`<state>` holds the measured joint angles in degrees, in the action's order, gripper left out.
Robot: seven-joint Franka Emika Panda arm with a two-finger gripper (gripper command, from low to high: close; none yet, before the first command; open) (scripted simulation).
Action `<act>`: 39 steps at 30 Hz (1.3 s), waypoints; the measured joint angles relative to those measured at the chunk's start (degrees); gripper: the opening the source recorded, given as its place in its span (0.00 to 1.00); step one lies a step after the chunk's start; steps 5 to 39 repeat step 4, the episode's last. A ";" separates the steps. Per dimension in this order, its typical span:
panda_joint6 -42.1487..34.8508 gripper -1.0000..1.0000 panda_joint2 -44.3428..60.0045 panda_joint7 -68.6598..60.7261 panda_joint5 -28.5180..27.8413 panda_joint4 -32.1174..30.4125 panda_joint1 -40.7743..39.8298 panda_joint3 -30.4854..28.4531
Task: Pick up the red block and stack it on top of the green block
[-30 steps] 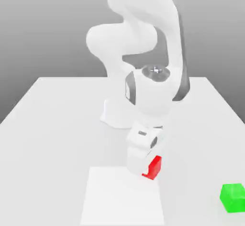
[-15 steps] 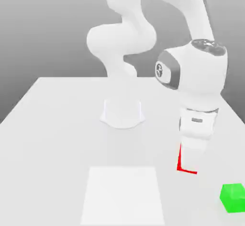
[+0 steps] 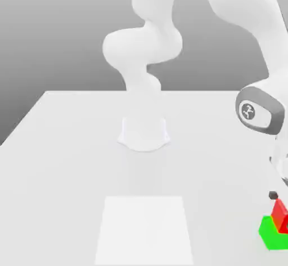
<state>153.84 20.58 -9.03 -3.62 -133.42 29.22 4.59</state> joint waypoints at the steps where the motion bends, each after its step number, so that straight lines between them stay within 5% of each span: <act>1: -0.48 1.00 -0.53 -0.06 0.08 0.00 -0.03 0.08; 4: -5.06 1.00 -5.37 -0.71 1.00 -0.22 -0.36 0.59; 39: -5.06 1.00 -5.37 -0.71 1.00 -0.22 -0.36 0.59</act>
